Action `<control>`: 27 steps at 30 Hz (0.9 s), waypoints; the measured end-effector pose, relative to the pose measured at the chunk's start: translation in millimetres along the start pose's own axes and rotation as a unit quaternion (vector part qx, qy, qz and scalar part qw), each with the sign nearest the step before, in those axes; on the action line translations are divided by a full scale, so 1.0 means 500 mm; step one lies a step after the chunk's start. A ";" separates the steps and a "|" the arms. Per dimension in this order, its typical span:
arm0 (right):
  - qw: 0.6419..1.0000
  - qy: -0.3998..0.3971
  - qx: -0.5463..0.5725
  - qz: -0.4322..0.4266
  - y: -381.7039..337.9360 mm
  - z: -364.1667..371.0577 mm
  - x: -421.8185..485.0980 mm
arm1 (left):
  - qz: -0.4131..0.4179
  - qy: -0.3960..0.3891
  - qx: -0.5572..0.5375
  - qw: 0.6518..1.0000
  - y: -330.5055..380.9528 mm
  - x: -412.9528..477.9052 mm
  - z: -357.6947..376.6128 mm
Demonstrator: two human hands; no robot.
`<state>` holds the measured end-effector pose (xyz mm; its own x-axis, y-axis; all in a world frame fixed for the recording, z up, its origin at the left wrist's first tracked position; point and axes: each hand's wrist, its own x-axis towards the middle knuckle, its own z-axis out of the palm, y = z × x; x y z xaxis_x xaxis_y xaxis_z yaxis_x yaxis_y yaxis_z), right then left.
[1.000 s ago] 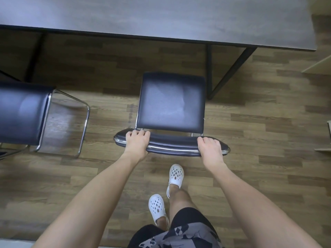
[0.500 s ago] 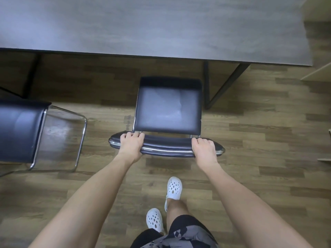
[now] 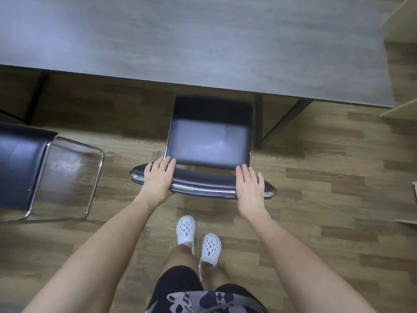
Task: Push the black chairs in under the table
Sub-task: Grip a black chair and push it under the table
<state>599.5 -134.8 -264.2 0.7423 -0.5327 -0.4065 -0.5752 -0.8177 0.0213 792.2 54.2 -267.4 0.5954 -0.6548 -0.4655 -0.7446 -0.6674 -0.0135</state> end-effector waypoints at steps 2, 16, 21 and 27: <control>1.000 0.007 -0.006 0.014 -0.001 -0.005 0.011 | -0.005 0.008 0.001 1.000 0.000 0.008 -0.006; 0.999 0.014 -0.017 0.050 0.001 -0.052 0.133 | -0.001 0.019 0.004 1.000 -0.016 0.127 -0.076; 0.998 0.014 -0.016 0.053 0.005 -0.070 0.172 | 0.001 0.019 0.007 1.000 -0.022 0.168 -0.095; 0.998 0.027 -0.006 0.060 0.009 -0.090 0.215 | -0.001 0.027 0.012 1.000 -0.028 0.213 -0.114</control>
<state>692.5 -205.5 -266.6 0.6860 -0.6375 -0.3507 -0.6568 -0.7500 0.0787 883.1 -26.6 -266.2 0.6117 -0.6720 -0.4175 -0.7502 -0.6601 -0.0367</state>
